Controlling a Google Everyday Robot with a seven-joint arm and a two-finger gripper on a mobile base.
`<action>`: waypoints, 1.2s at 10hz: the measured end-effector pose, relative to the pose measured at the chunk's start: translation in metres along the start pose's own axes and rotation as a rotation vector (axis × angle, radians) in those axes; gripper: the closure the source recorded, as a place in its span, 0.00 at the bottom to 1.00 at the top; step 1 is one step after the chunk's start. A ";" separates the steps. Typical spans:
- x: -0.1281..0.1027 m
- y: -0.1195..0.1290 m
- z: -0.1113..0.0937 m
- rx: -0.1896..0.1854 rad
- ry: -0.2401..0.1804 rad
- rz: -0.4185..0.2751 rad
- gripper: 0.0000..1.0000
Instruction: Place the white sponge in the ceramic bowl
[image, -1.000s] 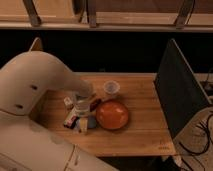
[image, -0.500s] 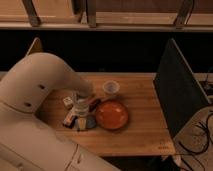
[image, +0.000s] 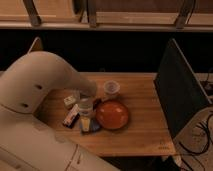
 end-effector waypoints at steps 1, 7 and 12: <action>0.008 -0.003 -0.021 0.051 0.003 0.034 1.00; 0.053 0.013 -0.093 0.216 0.039 0.165 1.00; 0.074 0.024 -0.098 0.222 0.065 0.212 1.00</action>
